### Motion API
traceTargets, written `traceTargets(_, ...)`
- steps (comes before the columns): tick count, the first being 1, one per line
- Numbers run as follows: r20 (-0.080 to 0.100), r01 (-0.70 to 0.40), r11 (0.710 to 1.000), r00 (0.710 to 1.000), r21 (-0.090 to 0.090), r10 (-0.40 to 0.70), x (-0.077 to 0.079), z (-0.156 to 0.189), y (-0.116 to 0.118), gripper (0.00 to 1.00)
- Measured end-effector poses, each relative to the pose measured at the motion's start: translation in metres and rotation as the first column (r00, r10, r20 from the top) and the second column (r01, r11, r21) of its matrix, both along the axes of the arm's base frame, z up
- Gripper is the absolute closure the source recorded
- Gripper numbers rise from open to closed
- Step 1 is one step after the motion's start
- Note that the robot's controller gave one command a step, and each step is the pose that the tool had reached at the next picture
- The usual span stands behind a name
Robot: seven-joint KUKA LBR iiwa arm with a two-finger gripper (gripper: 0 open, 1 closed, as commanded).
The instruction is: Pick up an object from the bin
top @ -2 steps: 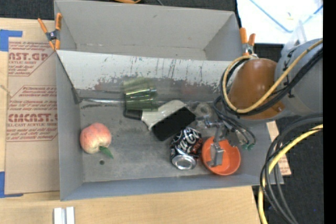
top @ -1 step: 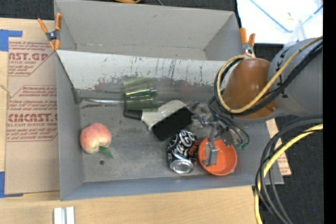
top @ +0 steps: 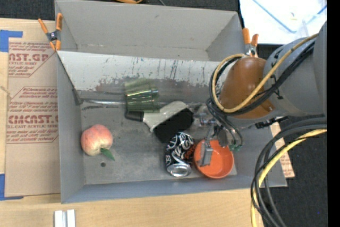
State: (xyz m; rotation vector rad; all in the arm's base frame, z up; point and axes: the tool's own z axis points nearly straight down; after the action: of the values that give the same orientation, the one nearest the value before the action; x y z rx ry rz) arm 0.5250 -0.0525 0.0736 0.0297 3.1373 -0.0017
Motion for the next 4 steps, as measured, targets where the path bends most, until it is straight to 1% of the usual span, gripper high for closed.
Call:
traceTargets(1, 0.001, -0.031, 1.0, 1.0, -0.001, 0.031, 0.029, 0.01, 0.002, 0.0)
traceTargets(2, -0.004, 0.042, 0.999, 0.999, 0.0, -0.042, 0.011, -0.004, -0.072, 0.0)
traceTargets(3, 0.005, -0.428, 0.904, 0.904, -0.001, 0.428, 0.024, -0.003, 0.016, 0.0)
traceTargets(4, 0.005, -0.54, 0.841, 0.841, 0.003, 0.54, 0.027, 0.0, 0.033, 0.0)
